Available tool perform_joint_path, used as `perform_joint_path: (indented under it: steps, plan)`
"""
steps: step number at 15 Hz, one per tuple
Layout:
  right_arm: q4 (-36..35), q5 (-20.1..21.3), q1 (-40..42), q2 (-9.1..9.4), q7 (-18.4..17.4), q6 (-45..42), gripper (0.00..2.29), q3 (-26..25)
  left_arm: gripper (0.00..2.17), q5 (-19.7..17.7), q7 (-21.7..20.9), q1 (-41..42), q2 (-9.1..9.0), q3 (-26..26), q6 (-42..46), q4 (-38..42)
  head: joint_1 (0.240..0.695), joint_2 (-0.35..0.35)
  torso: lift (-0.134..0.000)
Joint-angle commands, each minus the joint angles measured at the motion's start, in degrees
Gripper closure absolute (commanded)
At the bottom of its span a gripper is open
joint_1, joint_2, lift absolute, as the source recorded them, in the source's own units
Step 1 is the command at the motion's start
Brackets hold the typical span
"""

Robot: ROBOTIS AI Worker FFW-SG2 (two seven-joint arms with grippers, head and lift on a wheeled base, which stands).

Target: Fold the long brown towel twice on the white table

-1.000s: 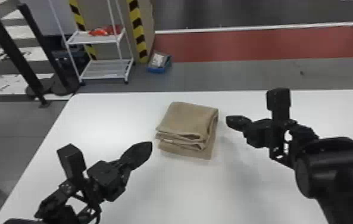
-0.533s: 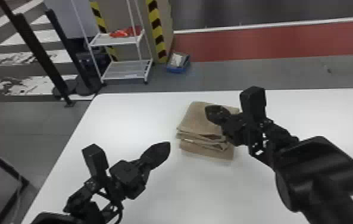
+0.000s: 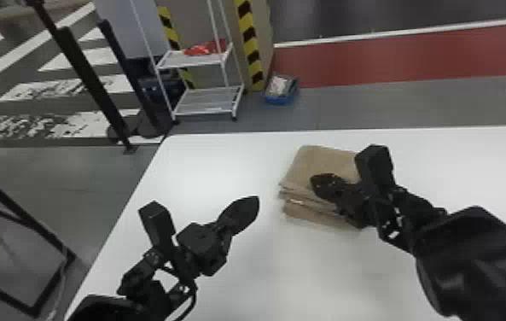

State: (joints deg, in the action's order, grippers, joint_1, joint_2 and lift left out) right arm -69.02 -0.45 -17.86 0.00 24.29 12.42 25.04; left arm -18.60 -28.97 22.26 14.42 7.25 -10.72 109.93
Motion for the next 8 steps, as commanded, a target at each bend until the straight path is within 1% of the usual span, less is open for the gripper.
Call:
perform_joint_path:
  steps: [1, 4, 8]
  plan:
    - [-3.1, -0.2, 2.6, 0.05, 2.1, 3.7, 2.25, -0.3, 2.14, 0.0, 0.1, -0.7, 0.00, 0.0, 0.0, -0.9, 0.695, 0.304, -0.123]
    - [-7.9, -0.2, 6.0, 0.05, 5.9, 7.8, 2.25, -0.7, 2.14, 0.0, 0.4, -1.0, -0.35, 0.0, 0.0, -0.9, 0.695, 0.328, -0.123]
    - [-13.3, -0.2, 9.1, 0.05, 10.3, 12.7, 2.25, -3.8, 2.14, 0.1, 0.9, -1.3, -0.53, -1.2, 0.0, -0.9, 0.695, 0.337, -0.123]
